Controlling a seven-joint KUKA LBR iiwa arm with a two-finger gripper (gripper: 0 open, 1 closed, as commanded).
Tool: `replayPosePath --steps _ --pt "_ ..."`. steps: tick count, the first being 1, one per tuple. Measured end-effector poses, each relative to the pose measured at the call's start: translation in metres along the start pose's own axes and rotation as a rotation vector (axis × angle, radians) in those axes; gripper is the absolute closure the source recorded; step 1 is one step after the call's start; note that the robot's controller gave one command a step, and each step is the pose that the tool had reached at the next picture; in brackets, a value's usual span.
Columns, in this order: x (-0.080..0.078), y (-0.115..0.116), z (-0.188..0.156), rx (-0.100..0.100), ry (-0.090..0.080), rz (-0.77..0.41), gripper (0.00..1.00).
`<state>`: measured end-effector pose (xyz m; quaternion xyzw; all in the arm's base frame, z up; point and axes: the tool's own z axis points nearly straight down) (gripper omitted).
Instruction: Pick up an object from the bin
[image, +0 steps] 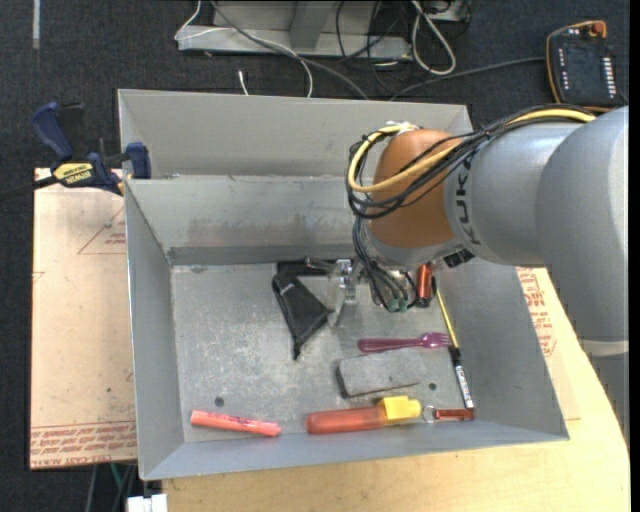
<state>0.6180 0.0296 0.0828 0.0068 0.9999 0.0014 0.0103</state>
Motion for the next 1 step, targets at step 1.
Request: replayPosePath --steps 1 --pt "-0.0058 0.0025 0.0031 0.000 0.000 0.021 1.00"
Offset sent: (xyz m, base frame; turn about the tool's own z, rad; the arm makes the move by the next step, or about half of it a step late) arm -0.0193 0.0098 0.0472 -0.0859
